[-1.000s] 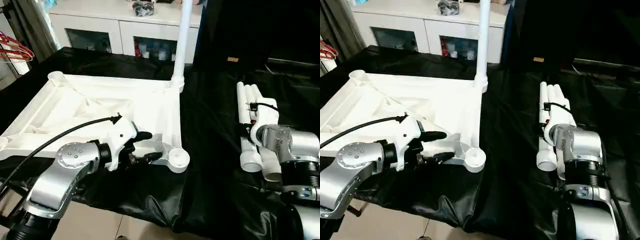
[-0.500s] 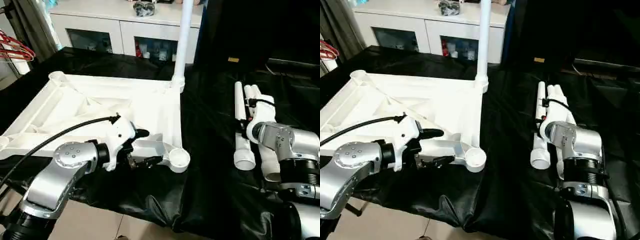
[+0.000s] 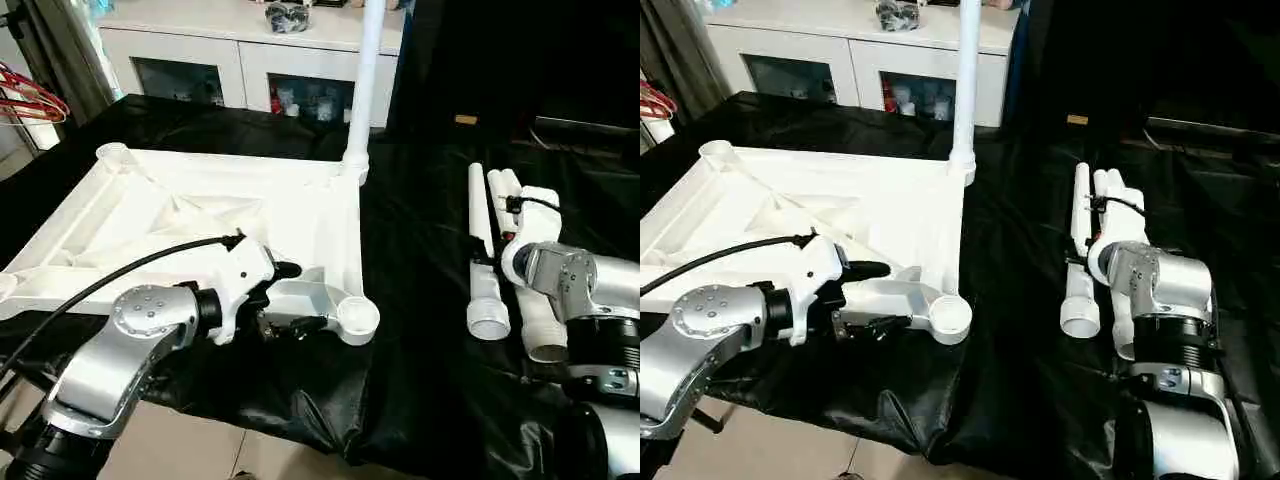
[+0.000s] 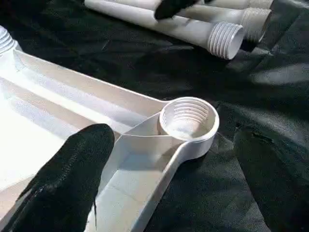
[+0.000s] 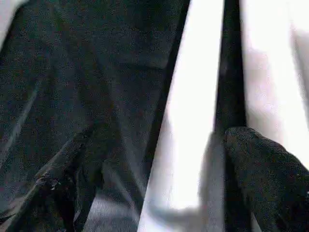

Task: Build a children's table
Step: Pick table leg

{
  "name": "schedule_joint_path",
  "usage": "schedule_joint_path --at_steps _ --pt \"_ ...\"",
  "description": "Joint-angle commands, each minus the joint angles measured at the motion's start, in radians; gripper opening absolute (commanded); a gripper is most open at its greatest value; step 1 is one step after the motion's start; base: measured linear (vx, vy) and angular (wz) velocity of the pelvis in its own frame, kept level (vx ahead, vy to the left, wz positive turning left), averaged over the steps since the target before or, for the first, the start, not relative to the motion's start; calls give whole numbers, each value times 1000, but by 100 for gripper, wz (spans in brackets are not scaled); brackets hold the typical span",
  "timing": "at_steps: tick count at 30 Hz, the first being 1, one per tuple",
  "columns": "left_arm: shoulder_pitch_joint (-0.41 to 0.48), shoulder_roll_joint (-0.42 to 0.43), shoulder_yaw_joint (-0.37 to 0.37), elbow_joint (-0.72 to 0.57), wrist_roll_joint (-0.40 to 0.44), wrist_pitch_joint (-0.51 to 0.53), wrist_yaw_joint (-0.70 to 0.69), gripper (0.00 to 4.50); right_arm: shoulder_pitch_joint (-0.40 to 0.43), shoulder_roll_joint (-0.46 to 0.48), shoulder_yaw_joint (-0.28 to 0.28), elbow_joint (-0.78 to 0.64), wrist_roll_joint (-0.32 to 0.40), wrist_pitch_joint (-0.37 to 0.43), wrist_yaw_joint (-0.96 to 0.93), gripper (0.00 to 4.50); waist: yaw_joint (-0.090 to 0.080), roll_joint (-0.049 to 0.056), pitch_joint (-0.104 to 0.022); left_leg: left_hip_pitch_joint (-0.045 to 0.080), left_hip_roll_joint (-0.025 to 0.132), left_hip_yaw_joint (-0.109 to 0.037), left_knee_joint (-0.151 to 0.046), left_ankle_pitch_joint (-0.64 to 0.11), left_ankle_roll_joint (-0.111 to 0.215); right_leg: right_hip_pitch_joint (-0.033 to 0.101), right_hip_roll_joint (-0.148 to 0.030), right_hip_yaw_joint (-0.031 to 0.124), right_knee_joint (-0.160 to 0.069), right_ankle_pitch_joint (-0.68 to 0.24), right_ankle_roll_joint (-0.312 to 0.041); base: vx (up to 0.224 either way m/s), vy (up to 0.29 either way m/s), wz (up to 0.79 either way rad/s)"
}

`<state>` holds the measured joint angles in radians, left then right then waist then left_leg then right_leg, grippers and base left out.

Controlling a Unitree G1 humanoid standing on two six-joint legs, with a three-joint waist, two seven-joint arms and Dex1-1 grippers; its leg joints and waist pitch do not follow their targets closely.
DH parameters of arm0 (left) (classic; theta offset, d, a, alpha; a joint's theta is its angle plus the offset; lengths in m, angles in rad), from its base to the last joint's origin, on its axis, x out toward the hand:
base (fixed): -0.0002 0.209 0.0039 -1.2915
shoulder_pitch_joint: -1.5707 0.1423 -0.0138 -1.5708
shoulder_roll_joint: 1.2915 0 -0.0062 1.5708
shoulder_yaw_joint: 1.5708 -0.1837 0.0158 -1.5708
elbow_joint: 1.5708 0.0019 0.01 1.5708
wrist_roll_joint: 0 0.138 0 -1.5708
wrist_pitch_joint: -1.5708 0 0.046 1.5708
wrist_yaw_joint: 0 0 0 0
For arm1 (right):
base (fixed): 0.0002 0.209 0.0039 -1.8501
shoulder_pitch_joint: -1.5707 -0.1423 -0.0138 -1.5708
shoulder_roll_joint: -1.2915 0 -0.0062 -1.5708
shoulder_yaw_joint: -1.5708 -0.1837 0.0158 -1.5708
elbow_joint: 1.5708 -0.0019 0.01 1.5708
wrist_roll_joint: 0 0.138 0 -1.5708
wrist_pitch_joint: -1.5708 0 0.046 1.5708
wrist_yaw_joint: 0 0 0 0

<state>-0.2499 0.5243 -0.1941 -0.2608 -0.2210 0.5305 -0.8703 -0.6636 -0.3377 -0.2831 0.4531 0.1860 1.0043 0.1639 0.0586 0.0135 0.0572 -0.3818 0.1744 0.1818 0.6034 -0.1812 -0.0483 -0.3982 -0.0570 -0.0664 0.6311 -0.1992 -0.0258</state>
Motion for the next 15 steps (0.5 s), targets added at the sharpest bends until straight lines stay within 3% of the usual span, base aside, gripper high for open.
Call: schedule_joint_path --at_steps 1,8,9,12,14,15 --pt "-12 10 -7 -8 1 -7 -8 450 -9 -6 8 19 0 20 3 421 2 6 -71 20 45 -19 -59 -131 -25 53 -75 54 -76 -133 -191 0 0 0" --pt "-8 18 -8 -9 2 -14 -8 450 -30 17 20 92 22 34 33 421 3 -1 -72 20 45 -18 -58 -121 -16 53 -78 54 -74 -135 -197 0 0 0" --pt "-7 19 -8 -10 2 -15 -7 450 -34 18 25 106 21 34 37 396 4 -1 -72 20 46 -18 -58 -118 -16 52 -78 53 -73 -134 -198 0 0 0" --pt "-6 21 -6 -15 2 -15 -5 450 -46 18 37 144 13 23 43 384 4 -7 -71 18 46 -16 -58 -115 -15 53 -79 54 -74 -142 -196 0 0 0" --pt "-6 21 -4 -17 3 -15 -3 450 -55 19 43 165 12 16 48 362 4 -4 -71 19 46 -17 -58 -113 -15 52 -80 54 -73 -146 -196 0 0 0" --pt "-7 22 -3 -16 3 -17 -2 450 -61 20 45 182 10 9 51 346 4 -10 -70 19 47 -17 -58 -117 -15 52 -80 54 -74 -154 -194 0 0 0"
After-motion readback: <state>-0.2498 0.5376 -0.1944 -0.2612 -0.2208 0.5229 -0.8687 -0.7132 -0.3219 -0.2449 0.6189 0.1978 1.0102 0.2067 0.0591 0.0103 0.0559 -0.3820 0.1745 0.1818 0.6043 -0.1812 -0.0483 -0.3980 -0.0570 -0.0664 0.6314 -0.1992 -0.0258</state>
